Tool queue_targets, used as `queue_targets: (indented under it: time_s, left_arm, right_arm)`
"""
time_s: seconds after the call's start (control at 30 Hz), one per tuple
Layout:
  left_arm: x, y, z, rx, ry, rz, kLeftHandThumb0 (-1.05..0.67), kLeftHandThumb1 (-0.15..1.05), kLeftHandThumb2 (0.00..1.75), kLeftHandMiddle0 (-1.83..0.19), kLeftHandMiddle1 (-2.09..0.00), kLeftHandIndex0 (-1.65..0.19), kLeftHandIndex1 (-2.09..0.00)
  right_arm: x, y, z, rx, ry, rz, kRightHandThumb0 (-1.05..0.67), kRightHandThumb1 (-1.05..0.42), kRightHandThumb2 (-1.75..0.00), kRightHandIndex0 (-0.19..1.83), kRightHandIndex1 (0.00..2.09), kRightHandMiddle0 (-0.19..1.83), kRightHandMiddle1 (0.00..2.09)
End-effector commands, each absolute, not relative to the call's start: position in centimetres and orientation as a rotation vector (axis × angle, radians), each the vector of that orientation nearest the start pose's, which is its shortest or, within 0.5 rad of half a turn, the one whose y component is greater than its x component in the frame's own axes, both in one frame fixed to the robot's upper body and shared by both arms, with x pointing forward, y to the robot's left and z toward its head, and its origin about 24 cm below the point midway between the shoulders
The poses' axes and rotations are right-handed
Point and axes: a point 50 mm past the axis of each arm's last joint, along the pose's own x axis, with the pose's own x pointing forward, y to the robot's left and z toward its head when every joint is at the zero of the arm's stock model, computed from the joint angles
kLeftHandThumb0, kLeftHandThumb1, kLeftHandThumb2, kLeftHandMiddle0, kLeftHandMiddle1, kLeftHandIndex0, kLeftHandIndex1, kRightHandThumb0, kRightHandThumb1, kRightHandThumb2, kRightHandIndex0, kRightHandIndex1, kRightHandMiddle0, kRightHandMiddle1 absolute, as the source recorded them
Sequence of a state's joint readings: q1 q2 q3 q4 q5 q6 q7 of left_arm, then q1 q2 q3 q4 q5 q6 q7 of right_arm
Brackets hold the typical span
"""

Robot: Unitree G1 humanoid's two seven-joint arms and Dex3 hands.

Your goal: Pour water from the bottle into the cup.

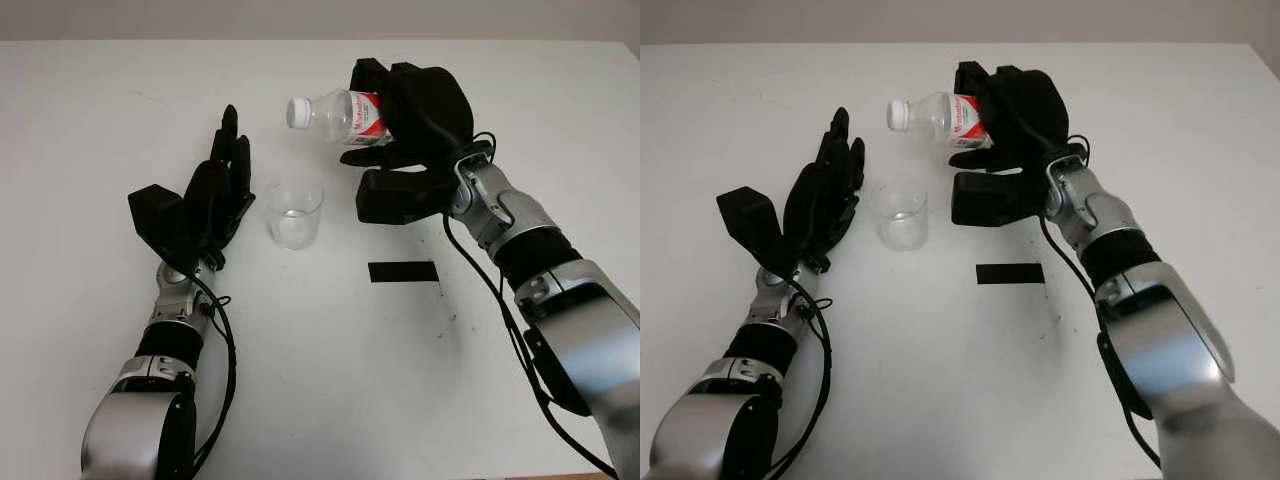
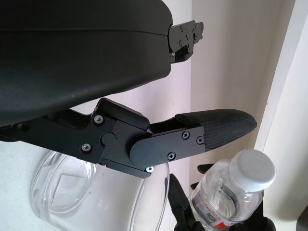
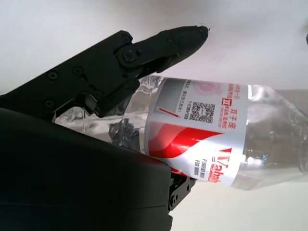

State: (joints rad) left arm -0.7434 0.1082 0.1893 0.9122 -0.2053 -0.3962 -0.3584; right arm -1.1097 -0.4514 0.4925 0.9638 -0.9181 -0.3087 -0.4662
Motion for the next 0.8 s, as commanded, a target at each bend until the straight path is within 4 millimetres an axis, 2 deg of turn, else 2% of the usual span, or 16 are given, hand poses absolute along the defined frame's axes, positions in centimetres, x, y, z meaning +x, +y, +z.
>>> queue_targets:
  time_s: [0.0,0.13,0.53,0.77]
  left_arm:
    - [36.9,15.0,8.9,-0.155,-0.213,-0.271,-0.87,1.05,0.64,0.19,0.0,0.19,0.0]
    - [36.9,15.0,8.9,-0.142,-0.212,-0.269,-0.88,1.05,0.64,0.19,0.0,0.19,0.0]
    - [37.0,14.9,9.0,-0.133,-0.216,-0.265,-0.9,1.05,0.64,0.19,0.0,0.19,0.0]
    - [37.0,14.8,9.1,-0.123,-0.218,-0.265,-0.89,1.05,0.65,0.19,0.0,0.19,0.0]
  right_arm:
    - [40.4,-13.5,22.0,-1.604,-0.815,-0.04,-0.46,-1.05,-0.28,1.37,2.09,0.92,2.09]
    - [40.2,-13.8,22.2,-1.691,-0.889,-0.049,-0.49,-1.05,-0.28,1.34,2.09,0.87,2.09]
    - [39.7,-14.1,23.3,-1.747,-1.094,-0.025,-0.51,-1.05,-0.36,1.32,2.09,0.87,2.09]
    - [39.6,-13.9,23.5,-1.735,-1.151,-0.037,-0.52,-1.05,-0.37,1.32,2.09,0.89,2.09]
